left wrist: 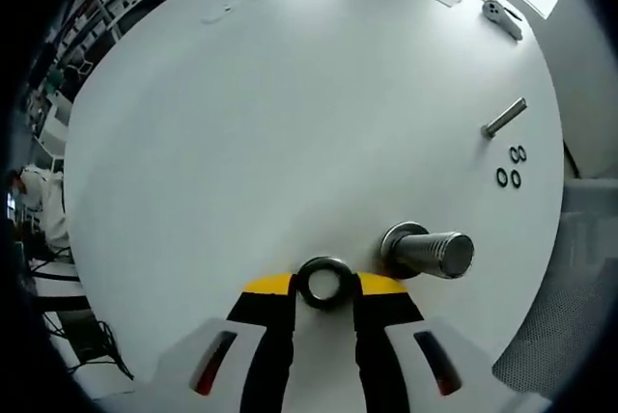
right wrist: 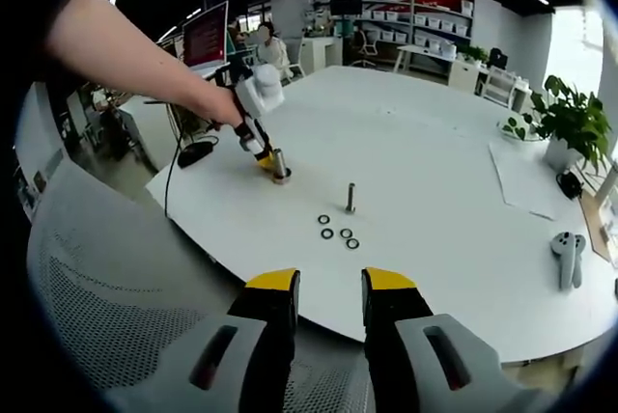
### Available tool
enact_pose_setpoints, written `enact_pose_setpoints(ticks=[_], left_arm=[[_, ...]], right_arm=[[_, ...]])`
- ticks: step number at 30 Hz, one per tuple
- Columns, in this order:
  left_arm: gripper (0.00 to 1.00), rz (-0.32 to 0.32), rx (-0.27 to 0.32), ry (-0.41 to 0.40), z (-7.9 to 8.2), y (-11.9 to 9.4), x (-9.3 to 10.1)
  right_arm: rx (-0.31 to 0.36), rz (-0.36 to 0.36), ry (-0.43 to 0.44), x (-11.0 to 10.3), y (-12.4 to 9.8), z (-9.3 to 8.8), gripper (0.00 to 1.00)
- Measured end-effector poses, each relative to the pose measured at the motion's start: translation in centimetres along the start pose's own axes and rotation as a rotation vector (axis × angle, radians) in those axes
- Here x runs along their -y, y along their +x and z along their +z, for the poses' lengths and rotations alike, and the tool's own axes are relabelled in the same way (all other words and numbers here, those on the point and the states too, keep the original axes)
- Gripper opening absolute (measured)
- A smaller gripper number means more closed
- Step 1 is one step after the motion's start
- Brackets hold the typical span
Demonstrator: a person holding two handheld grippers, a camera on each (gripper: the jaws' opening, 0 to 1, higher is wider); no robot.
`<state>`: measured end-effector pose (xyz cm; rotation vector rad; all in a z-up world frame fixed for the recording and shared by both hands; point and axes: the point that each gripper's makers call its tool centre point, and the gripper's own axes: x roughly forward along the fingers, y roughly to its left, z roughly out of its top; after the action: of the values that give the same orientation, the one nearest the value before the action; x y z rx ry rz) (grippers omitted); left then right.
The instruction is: Place the washer onto the threaded stud by aligning its center hole with the stud, sliding it down to the base, and recovering from edge contact or off-axis alignment until the washer reaches the visible bottom stop.
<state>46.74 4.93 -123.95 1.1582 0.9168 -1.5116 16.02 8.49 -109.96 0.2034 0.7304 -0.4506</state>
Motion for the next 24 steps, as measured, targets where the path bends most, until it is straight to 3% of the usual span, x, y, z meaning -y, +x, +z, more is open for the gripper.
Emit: enact_pose_setpoints(ticks=[7, 13, 18, 23, 24], left_arm=[[0.21, -0.021, -0.053, 0.041, -1.2, -0.3, 0.8], [0.2, -0.03, -0.12, 0.061, -3.3, -1.4, 2.5], [0.21, -0.018, -0.093, 0.043, -3.6, -1.1, 2.6], [0.21, -0.023, -0.125, 0.087, -5.2, -1.4, 4.2], [0.21, -0.024, -0.127, 0.091, -5.2, -1.2, 3.7]], right_arm=[[0.003, 0.0, 0.003, 0.0, 0.0, 0.0, 0.28], [0.005, 0.0, 0.004, 0.0, -0.1, 0.1, 0.28], [0.006, 0.002, 0.003, -0.1, 0.0, 0.1, 0.28], [0.007, 0.003, 0.002, -0.1, 0.0, 0.1, 0.28], [0.007, 0.004, 0.001, -0.1, 0.0, 0.1, 0.28]])
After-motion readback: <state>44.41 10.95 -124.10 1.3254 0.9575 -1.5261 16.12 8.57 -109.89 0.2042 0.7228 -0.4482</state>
